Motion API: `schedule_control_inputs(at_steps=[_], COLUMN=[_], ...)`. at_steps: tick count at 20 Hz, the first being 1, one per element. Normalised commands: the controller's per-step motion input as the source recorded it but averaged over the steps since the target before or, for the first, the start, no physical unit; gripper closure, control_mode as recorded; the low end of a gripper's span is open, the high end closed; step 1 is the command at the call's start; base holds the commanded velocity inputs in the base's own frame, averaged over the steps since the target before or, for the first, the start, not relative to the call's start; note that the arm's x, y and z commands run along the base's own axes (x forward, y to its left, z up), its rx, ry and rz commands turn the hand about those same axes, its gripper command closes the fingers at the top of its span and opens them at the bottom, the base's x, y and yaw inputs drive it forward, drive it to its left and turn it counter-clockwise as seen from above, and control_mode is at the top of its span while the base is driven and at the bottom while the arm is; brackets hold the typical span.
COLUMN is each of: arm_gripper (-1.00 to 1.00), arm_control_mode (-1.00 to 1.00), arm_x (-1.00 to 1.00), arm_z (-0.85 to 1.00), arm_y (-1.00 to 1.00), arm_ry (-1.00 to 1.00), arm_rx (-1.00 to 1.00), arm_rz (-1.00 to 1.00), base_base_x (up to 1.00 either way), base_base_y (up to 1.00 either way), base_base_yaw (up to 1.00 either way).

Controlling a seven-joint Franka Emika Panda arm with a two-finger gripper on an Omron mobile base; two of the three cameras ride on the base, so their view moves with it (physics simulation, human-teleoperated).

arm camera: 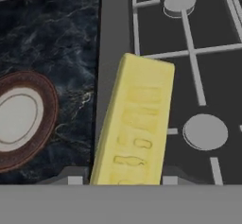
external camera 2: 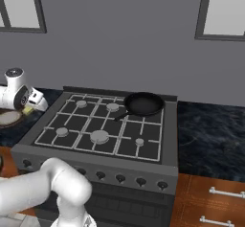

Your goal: Pick up the butter stick and place it in the pan. Then turn on the burner for the pan.

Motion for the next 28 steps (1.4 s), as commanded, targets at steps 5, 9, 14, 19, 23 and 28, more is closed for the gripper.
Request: schedule_control_inputs(at_steps=[5,9,14,19,23,28], arm_gripper=[1.00,1.00,1.00,1.00,1.00,1.00], arm_control_mode=[-1.00,-1.00,-1.00,-1.00,-1.00,-1.00], arm_x=[0.00,0.00,0.10,0.29,0.36,0.39], arm_z=[0.38,0.27,0.23,0.16,0.10,0.02], arm_y=[-0.86,-0.90,-0.90,-0.85,-0.82,-0.76], arm_ry=[0.00,0.00,0.00,0.01,0.02,0.01], arm_rx=[0.04,0.06,0.07,0.07,0.06,0.06], arm_rz=[-0.04,-0.05,-0.05,-0.05,-0.06,-0.06], base_base_x=[0.00,0.00,0.00,0.00,0.00,0.00], base_base_y=[0.00,0.00,0.00,0.00,0.00,0.00], base_base_yaw=[0.00,0.00,0.00,0.00,0.00,0.00])
